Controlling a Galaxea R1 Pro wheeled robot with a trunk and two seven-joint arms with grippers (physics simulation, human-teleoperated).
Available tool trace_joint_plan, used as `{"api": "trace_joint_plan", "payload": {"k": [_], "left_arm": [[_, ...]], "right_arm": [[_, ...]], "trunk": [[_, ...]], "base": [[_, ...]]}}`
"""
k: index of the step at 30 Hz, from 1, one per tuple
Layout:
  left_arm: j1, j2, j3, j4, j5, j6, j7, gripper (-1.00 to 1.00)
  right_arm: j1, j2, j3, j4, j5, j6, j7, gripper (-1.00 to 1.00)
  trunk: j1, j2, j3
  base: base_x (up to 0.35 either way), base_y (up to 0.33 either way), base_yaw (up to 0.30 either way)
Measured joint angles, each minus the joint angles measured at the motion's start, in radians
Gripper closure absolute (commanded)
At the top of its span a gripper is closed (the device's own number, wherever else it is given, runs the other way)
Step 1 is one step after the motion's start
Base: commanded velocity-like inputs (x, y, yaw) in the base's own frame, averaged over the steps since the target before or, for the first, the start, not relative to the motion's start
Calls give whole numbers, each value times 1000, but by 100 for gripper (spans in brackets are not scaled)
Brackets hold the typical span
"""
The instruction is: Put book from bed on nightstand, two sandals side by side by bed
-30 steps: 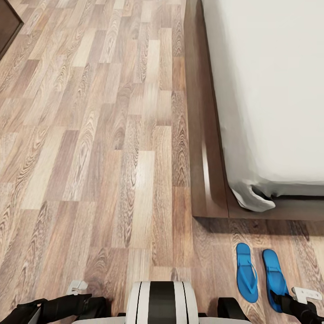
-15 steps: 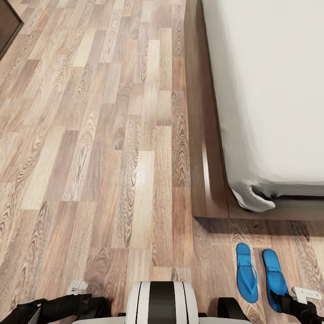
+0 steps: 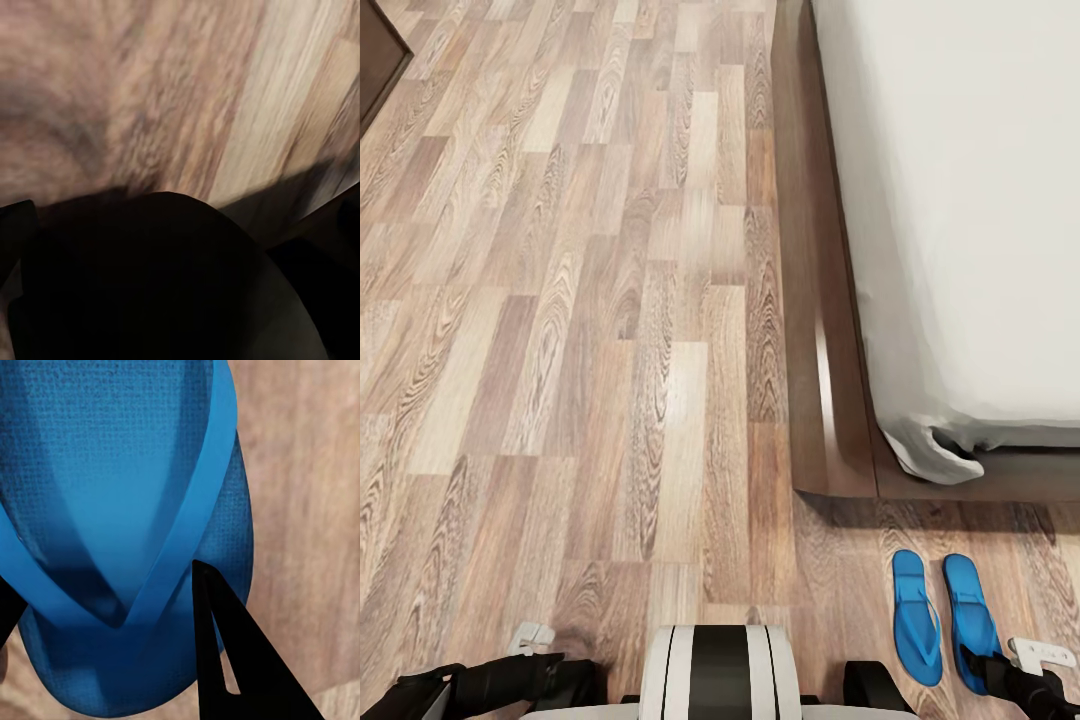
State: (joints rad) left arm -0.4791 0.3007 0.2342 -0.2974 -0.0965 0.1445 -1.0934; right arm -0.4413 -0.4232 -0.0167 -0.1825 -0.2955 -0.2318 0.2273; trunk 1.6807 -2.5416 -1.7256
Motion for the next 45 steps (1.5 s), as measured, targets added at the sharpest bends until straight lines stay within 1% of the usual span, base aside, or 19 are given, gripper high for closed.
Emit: {"api": "trace_joint_plan", "payload": {"k": [3, 4, 37, 41, 45], "left_arm": [[0, 0, 0, 0, 1, 0, 0, -100], [0, 0, 0, 0, 1, 0, 0, -100], [0, 0, 1, 0, 0, 2, -2, -100], [1, -1, -10, 1, -7, 1, -2, -100], [1, -1, -10, 1, -7, 1, -1, -100]], "right_arm": [[0, 0, 0, 0, 0, 0, 0, 100], [0, 0, 0, 0, 0, 0, 0, -100], [0, 0, -1, -1, -1, 1, 2, -100], [0, 0, -1, -3, -5, 1, 5, -100], [0, -1, -2, -6, -9, 1, 8, -100]], "trunk": [[0, 0, 0], [0, 0, 0], [0, 0, 0], [-2, 1, 15], [-4, 2, 31]], "base": [[0, 0, 0], [0, 0, 0], [0, 0, 0], [0, 0, 0], [0, 0, 0]]}}
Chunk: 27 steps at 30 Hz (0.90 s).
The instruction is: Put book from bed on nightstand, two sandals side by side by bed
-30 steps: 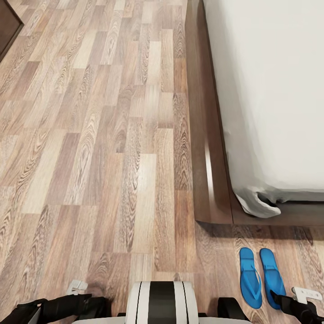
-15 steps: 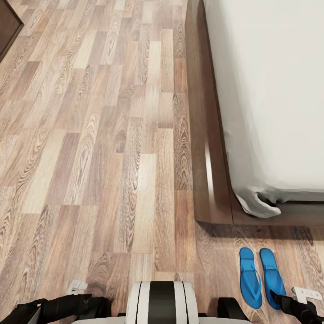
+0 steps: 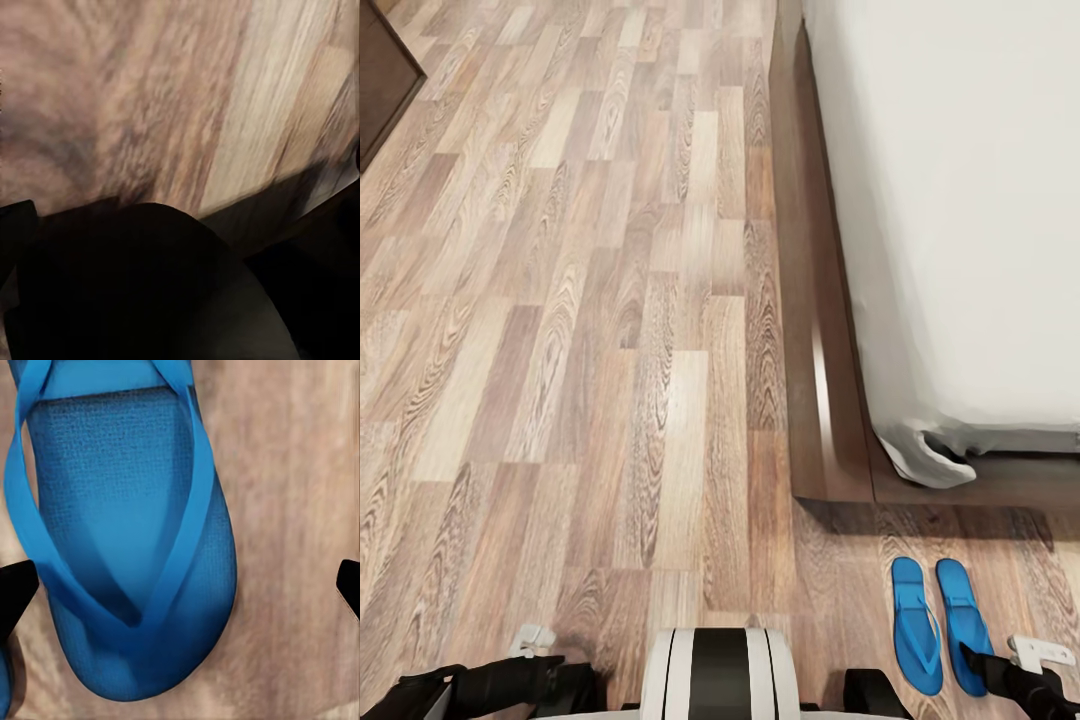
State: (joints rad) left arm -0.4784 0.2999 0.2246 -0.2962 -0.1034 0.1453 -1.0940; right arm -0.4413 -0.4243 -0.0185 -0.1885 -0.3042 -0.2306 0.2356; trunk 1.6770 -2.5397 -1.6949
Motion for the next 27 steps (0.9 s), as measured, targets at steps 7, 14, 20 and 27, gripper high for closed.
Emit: {"api": "trace_joint_plan", "payload": {"k": [7, 14, 20, 27], "left_arm": [[0, 0, 1, 0, 0, 0, 2, -100], [0, 1, 1, 0, 0, 0, 3, -100], [0, 0, 0, 0, -1, -1, 3, -100], [0, 0, 0, 0, -1, -2, 3, -100]], "right_arm": [[0, -2, -2, -4, -3, 1, 5, -100], [0, -9, -3, 0, -7, 2, 113, -100], [0, -28, -7, 10, -65, 12, 340, -100], [1, -86, -7, 41, -180, 15, 552, -100]], "trunk": [[-3, 2, 27], [-6, 3, 54], [-9, 5, 77], [-12, 6, 104]], "base": [[0, 0, 0], [0, 0, 0], [0, 0, 0], [0, 0, 0]]}}
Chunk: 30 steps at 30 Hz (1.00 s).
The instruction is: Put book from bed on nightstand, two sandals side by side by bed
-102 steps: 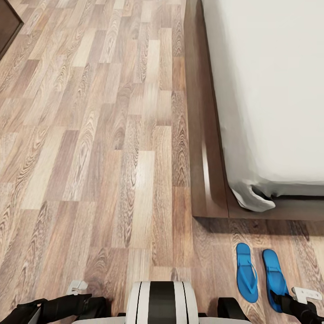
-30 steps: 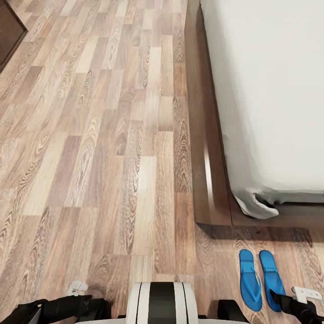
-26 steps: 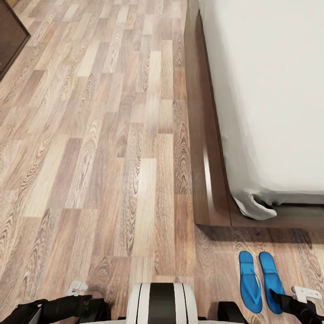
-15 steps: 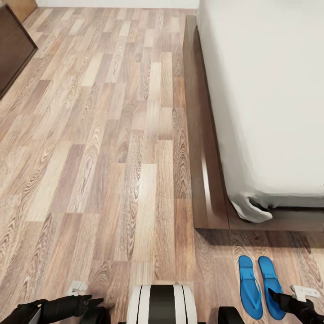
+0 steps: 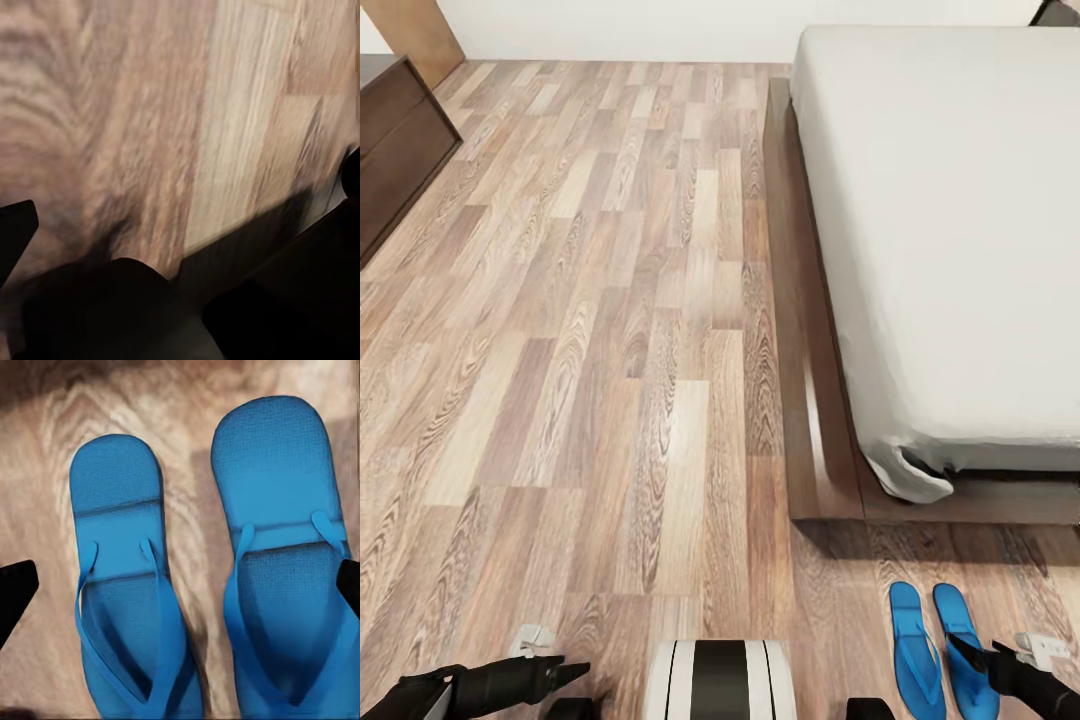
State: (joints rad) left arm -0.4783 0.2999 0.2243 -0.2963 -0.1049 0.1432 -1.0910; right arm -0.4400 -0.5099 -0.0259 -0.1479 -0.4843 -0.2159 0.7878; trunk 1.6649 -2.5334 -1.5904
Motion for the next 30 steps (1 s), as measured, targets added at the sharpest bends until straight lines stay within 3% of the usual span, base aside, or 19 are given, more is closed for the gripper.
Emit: {"api": "trace_joint_plan", "payload": {"k": [7, 13, 24, 30], "left_arm": [[0, -1, 0, 1, 1, -2, 0, -100], [0, -2, 0, 1, 1, -2, 0, -100], [0, -13, 0, 2, 1, -2, 0, -100], [0, -14, 2, 2, 1, -1, 0, -100]], "right_arm": [[0, -22, 1, 99, -57, 1, 89, -100], [0, -24, 1, 117, -65, -7, 99, -100], [0, -21, 2, 122, -67, -8, 103, -100], [0, -18, 2, 127, -67, -11, 94, -100]], "trunk": [[-3, 2, 27], [-6, 3, 50], [-6, 3, 50], [-9, 4, 74]], "base": [[0, 0, 0], [0, 0, 0], [0, 0, 0], [0, 0, 0]]}}
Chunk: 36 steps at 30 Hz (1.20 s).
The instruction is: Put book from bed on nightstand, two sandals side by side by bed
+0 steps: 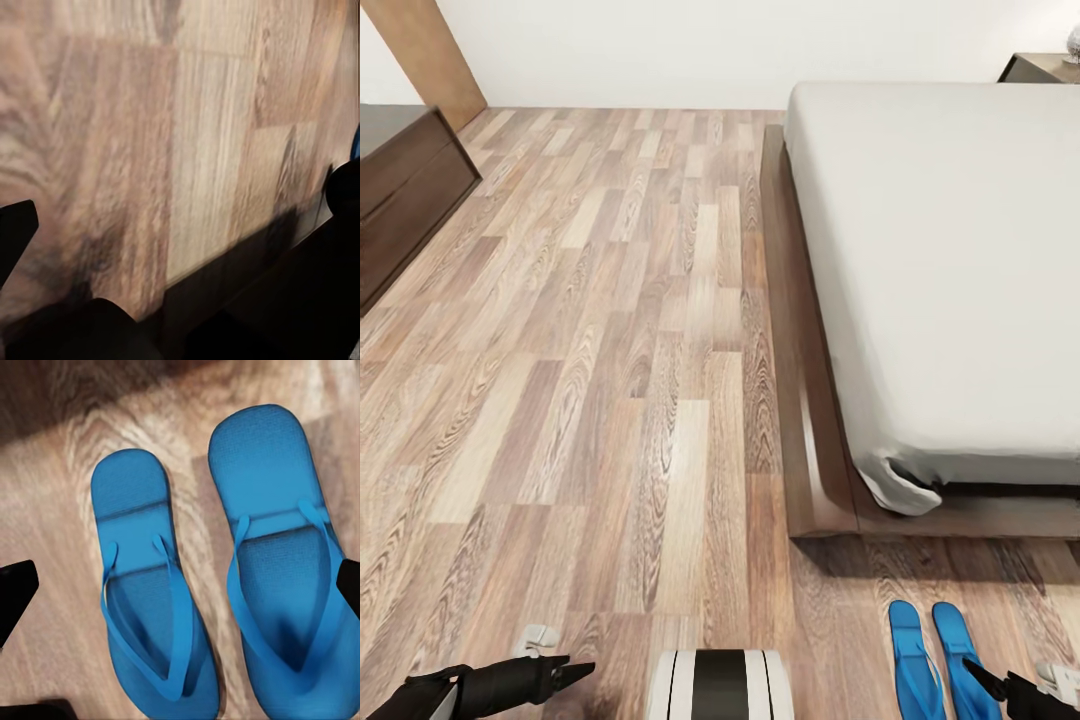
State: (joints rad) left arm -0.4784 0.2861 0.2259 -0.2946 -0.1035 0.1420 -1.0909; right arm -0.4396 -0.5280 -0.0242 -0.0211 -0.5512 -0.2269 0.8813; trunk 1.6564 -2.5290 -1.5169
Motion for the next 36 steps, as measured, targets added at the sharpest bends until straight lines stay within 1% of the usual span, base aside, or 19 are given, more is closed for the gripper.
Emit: {"api": "trace_joint_plan", "payload": {"k": [36], "left_arm": [[0, 1, 0, 0, 1, 1, 0, -100]], "right_arm": [[0, 1, 0, 1, 0, 0, -3, -100]], "trunk": [[-16, 8, 139]], "base": [[0, 0, 0]]}}
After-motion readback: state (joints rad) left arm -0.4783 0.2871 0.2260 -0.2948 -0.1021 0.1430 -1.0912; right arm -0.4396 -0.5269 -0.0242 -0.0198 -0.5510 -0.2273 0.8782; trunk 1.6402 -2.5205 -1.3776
